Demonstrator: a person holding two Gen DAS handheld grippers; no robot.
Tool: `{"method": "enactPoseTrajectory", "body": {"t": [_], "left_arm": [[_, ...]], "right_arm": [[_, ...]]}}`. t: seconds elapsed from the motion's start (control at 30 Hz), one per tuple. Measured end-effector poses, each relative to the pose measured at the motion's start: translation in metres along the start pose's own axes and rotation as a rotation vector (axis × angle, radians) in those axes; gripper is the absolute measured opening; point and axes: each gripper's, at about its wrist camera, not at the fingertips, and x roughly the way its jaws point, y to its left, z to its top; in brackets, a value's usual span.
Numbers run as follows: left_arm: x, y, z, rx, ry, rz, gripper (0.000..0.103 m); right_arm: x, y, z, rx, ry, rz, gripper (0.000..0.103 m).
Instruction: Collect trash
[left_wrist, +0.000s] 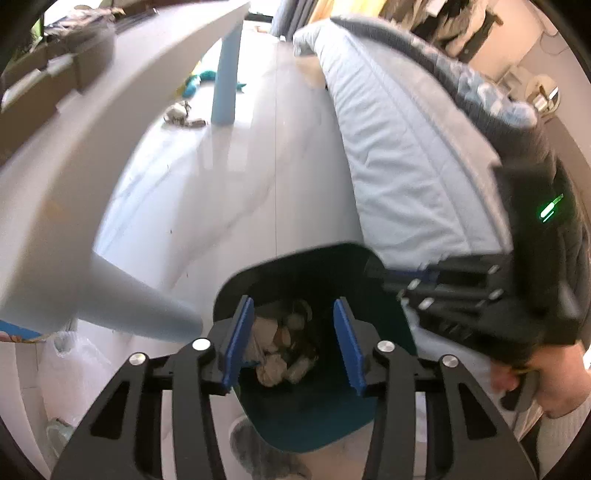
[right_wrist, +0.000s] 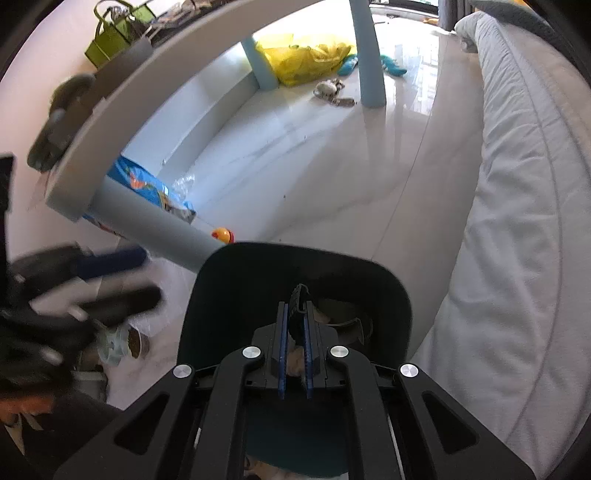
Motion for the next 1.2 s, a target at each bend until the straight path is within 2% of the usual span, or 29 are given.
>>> {"method": "enactPoseTrajectory", "body": {"t": [0.23, 0.43, 0.53, 0.57, 0.67, 0.7, 0.83, 1.0, 1.1, 1.2], "left_arm": [[-0.028, -0.005, 0.012, 0.002, -0.123, -0.006, 0.045], [-0.051, -0.018, 0.022, 0.021, -0.212, -0.037, 0.045], [-0.064, -0.025, 0.025, 0.045, -0.267, -0.004, 0.047], [-0.067, -0.027, 0.025, 0.051, -0.279, 0.001, 0.049], [-0.078, -0.033, 0.028, 0.062, -0.325, 0.010, 0.058], [-0.082, -0.035, 0.028, 0.068, -0.334, 0.013, 0.059], [-0.093, -0.046, 0.028, 0.102, -0.374, 0.044, 0.070], [-0.114, -0.057, 0.026, 0.102, -0.433, 0.042, 0.083], [-0.131, -0.064, 0.024, 0.110, -0.480, 0.054, 0.091], [-0.145, -0.074, 0.019, 0.143, -0.525, 0.119, 0.094]], "right_arm": [[0.037, 0.005, -0.012, -0.033, 0.168, 0.009, 0.008], [0.054, 0.012, -0.024, -0.070, 0.254, -0.015, 0.009], [0.058, 0.012, -0.026, -0.076, 0.284, -0.030, 0.011], [0.059, 0.012, -0.028, -0.078, 0.290, -0.031, 0.016], [0.060, 0.014, -0.029, -0.091, 0.299, -0.044, 0.040], [0.060, 0.016, -0.029, -0.098, 0.301, -0.044, 0.041], [0.054, 0.018, -0.026, -0.115, 0.284, -0.055, 0.041], [0.037, 0.022, -0.026, -0.132, 0.229, -0.071, 0.041], [0.011, 0.023, -0.025, -0.141, 0.149, -0.090, 0.041], [-0.020, 0.021, -0.030, -0.124, 0.044, -0.083, 0.044]]}}
